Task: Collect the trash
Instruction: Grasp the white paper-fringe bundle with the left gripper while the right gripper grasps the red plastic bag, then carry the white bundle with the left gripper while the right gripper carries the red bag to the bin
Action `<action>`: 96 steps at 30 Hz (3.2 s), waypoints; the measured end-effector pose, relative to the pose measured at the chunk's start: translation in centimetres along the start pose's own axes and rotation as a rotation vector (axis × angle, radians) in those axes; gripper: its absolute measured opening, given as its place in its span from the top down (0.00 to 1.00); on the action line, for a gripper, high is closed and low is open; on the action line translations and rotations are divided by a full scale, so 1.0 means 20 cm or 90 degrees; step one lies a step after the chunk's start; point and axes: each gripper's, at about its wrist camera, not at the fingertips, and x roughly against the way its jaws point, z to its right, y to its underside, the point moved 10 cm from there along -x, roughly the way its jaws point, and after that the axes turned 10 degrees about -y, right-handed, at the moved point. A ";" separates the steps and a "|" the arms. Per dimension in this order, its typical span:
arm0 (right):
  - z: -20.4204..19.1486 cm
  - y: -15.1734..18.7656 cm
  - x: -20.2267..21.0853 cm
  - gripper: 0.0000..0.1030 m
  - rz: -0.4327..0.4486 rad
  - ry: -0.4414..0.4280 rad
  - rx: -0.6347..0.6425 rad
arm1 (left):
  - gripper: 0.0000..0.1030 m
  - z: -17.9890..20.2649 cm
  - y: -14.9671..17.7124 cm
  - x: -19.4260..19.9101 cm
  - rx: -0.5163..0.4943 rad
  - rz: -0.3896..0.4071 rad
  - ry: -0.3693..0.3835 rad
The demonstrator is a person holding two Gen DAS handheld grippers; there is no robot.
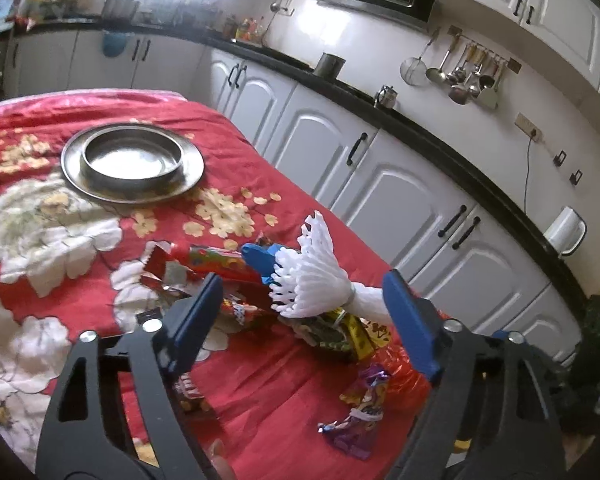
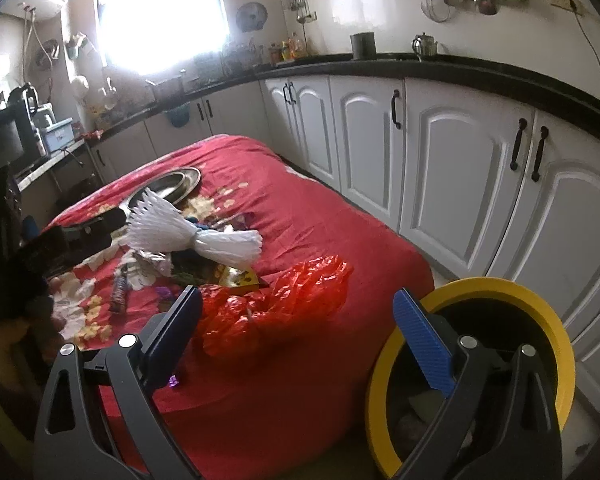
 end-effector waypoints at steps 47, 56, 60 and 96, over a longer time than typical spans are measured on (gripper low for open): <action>0.01 0.05 -0.20 0.86 -0.079 -0.095 -0.036 | 0.95 0.12 0.01 0.09 -0.014 -0.003 0.065; 0.02 0.01 -0.08 0.86 -0.056 -0.092 -0.030 | 0.95 0.17 -0.03 0.18 -0.031 0.023 0.076; 0.05 -0.04 0.00 0.91 -0.031 -0.086 -0.030 | 0.95 0.20 -0.04 0.23 -0.042 0.033 0.081; 0.61 -0.14 0.71 0.93 0.158 0.083 -0.117 | 0.96 0.74 0.23 0.29 -0.187 0.008 0.162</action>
